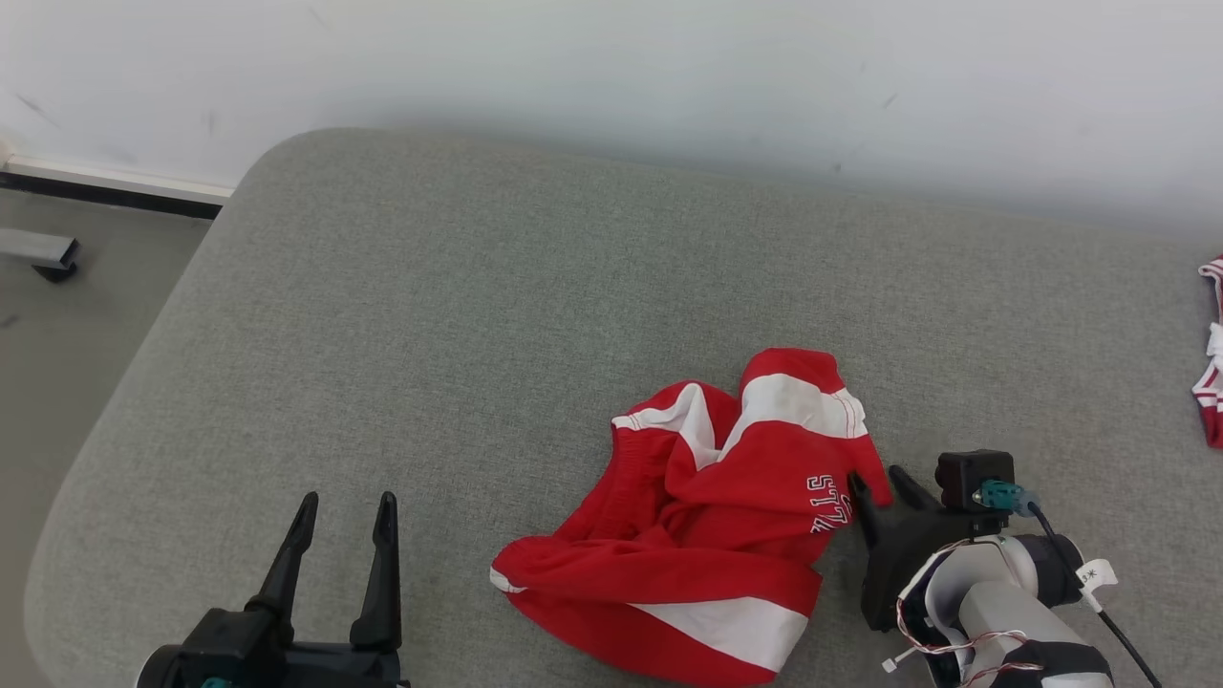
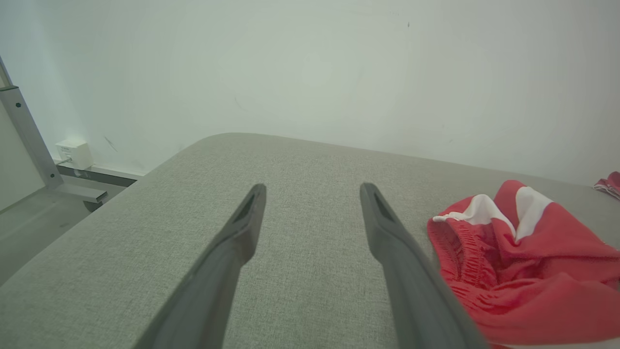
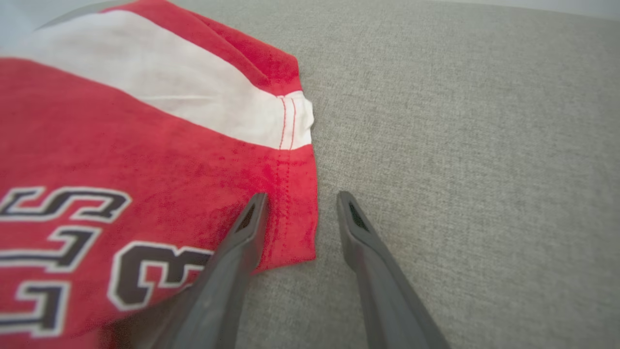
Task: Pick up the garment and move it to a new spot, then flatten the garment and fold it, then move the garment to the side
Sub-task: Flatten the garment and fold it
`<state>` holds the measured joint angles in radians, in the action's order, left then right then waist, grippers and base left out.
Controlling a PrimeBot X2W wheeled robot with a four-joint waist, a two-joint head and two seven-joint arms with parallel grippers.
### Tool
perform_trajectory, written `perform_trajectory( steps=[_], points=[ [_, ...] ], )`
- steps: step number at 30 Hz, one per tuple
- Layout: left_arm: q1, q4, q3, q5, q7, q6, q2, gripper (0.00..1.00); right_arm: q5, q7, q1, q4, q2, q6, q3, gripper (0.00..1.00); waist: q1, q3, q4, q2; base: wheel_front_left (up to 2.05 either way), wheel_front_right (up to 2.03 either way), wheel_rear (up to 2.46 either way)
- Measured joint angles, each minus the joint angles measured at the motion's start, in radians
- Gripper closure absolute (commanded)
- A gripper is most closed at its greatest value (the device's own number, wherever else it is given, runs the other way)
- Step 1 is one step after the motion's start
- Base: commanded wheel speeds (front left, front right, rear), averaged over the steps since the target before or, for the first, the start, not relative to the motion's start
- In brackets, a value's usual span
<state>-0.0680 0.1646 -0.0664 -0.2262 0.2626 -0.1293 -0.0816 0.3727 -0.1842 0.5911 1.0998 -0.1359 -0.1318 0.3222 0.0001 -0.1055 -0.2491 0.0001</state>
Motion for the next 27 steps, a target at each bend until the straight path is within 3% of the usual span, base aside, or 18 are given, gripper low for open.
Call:
perform_trajectory(
  steps=[6, 16, 27],
  points=[
    [0.004, 0.005, 0.001, 0.000, 0.000, -0.002, 0.000, 0.00, 0.055, -0.035, 0.009, 0.009, -0.005, 0.000, 0.029, 1.00, 0.0000, 0.013, 0.016, 0.0000, 0.00, 0.00, 0.00],
    [0.015, 0.010, -0.009, -0.002, 0.000, -0.002, -0.005, 0.00, 0.111, -0.076, 0.046, -0.095, -0.151, 0.000, -0.026, 1.00, 0.0000, 0.045, 0.070, 0.0000, 0.00, 0.00, 0.00],
    [0.038, 0.011, -0.015, -0.004, 0.000, -0.002, -0.005, 0.00, 0.082, -0.077, 0.051, -0.281, -0.290, 0.000, -0.159, 1.00, -0.0001, 0.083, 0.103, -0.0001, 0.00, 0.00, 0.00]
  ],
)
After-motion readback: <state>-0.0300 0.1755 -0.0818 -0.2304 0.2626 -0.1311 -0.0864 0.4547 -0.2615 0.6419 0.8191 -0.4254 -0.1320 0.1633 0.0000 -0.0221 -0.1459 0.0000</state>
